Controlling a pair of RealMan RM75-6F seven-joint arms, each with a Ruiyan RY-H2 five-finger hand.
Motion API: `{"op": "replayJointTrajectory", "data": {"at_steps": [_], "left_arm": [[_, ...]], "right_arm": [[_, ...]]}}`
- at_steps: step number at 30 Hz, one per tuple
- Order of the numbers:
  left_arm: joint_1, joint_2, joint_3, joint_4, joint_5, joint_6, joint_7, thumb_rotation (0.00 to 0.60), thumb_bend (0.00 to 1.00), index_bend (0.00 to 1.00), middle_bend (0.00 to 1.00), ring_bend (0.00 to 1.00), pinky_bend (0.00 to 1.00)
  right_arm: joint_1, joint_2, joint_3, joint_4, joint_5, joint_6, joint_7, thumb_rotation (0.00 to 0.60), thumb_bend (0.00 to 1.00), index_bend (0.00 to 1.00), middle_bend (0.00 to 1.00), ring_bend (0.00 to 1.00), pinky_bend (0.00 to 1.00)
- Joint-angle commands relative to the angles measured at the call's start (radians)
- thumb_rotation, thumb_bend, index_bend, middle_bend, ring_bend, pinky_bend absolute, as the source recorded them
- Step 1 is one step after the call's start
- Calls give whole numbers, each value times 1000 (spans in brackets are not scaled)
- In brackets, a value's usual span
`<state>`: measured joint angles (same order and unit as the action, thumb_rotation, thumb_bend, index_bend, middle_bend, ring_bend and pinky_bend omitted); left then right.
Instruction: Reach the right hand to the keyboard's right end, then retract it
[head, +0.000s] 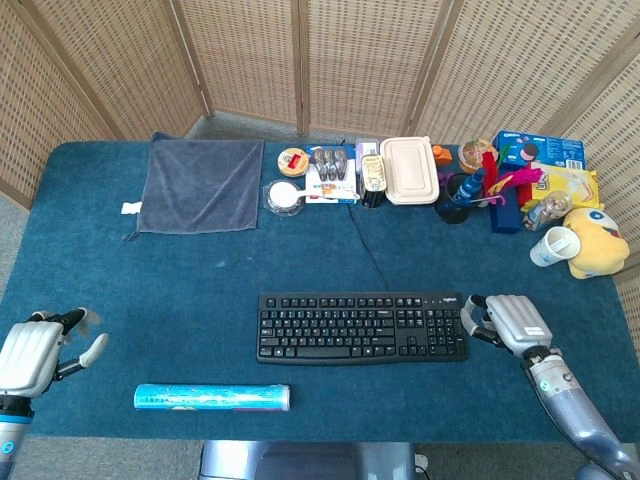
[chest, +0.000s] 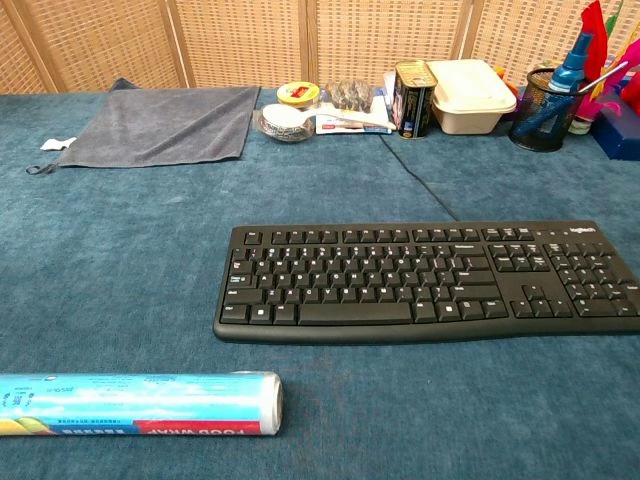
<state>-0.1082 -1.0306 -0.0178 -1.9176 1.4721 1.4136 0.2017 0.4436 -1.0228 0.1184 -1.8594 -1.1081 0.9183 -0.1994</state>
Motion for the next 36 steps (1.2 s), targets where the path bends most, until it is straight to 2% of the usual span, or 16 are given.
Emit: {"op": "replayJointTrajectory", "data": {"at_steps": [1, 14, 36], "left_arm": [[-2, -3, 2, -1, -1, -5, 3, 0, 219, 412, 535, 586, 379], [-8, -10, 4, 0, -6, -13, 14, 1, 220, 412, 535, 586, 367], [-11, -14, 9, 12, -13, -18, 8, 0, 219, 413, 535, 586, 367]], "right_arm": [[35, -48, -11, 31, 57, -10, -72, 0, 561, 426, 947, 1000, 812], [88, -155, -46, 90, 185, 11, -232, 0, 561, 421, 947, 1000, 812], [136, -240, -85, 148, 279, 14, -313, 0, 559, 404, 949, 1000, 814]]}}
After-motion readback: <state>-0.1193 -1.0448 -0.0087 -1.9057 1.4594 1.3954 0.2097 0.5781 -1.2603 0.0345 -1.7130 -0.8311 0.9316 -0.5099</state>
